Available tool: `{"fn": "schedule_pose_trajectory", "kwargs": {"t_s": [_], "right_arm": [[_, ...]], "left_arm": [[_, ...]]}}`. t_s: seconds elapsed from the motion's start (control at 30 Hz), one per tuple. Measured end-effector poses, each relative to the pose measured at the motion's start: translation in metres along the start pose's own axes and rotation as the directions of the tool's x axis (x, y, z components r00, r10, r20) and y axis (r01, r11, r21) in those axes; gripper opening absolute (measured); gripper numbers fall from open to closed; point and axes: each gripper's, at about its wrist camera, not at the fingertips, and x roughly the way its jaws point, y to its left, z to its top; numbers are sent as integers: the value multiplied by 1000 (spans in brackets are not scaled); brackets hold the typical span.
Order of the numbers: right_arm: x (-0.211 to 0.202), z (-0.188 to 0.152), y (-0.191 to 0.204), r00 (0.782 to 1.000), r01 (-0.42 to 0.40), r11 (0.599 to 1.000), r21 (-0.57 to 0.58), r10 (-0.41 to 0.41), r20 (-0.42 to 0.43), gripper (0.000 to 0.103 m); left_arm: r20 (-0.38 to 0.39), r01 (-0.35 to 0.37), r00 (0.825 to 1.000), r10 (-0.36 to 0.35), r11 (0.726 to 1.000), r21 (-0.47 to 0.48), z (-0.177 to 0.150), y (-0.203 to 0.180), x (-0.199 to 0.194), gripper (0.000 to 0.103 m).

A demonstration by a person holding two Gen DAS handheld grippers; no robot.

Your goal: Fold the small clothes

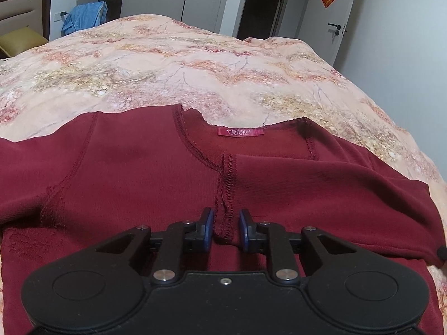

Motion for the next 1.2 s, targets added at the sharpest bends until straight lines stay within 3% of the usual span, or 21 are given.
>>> {"fn": "schedule_pose_trajectory", "kwargs": {"t_s": [0.07, 0.13, 0.2, 0.27, 0.37, 0.4, 0.47, 0.6, 0.67, 0.7, 0.77, 0.83, 0.93, 1.0, 1.1, 1.17, 1.2], "right_arm": [[1, -9, 3, 1000, 25, 1000, -18, -25, -7, 7], [-2, -12, 4, 1000, 30, 999, -29, -30, 0, 11], [-11, -8, 5, 1000, 24, 999, -33, -23, 16, 26], [-22, -4, 7, 999, 28, 998, -61, -25, 46, 45], [-34, 1, 21, 993, 66, 990, -128, -52, 106, 67], [-38, 2, 28, 991, 67, 987, -148, -49, 125, 79], [-41, 1, 43, 987, 53, 982, -180, -24, 161, 93], [-42, -10, 80, 981, -9, 965, -262, 59, 183, 103], [-41, -17, 99, 980, -36, 953, -299, 93, 178, 103], [-39, -21, 108, 980, -55, 949, -310, 111, 165, 103], [-35, -29, 123, 980, -104, 941, -321, 152, 129, 103], [-29, -36, 140, 980, -143, 931, -337, 181, 84, 103], [-18, -46, 162, 980, -173, 914, -368, 196, 24, 103], [-10, -52, 174, 981, -181, 908, -377, 196, 1, 103], [-2, -58, 187, 980, -190, 909, -370, 198, -18, 103], [2, -61, 191, 979, -199, 910, -363, 201, -33, 103], [4, -61, 192, 979, -202, 910, -363, 202, -40, 103]], "left_arm": [[-2, 4, 1000, -4, 1000, -6, 1, 0, -1, 23], [-3, 32, 999, -32, 999, -27, 2, 3, -8, 37], [9, 51, 999, -50, 998, -34, 1, 6, -20, 68], [23, 32, 999, -32, 999, -33, -1, 8, -35, 87], [46, -14, 999, 16, 999, -42, -4, 18, -63, 102], [47, -37, 998, 40, 998, -49, -5, 23, -73, 102], [42, -71, 996, 74, 995, -67, -6, 40, -93, 102], [56, -176, 981, 186, 972, -155, -12, 94, -135, 102], [66, -283, 952, 300, 940, -192, -15, 127, -153, 102], [70, -352, 926, 372, 914, -203, -17, 147, -161, 102], [90, -497, 849, 520, 845, -199, -18, 179, -169, 102], [97, -605, 775, 625, 777, -175, -16, 210, -167, 102], [53, -700, 700, 712, 699, -145, -10, 253, -154, 102], [50, -724, 680, 732, 681, -114, -11, 270, -144, 98], [44, -734, 678, 734, 679, -29, -9, 280, -128, 91], [85, -739, 673, 735, 674, 21, -10, 280, -124, 88], [104, -744, 667, 737, 667, 46, -9, 280, -119, 81]]}}
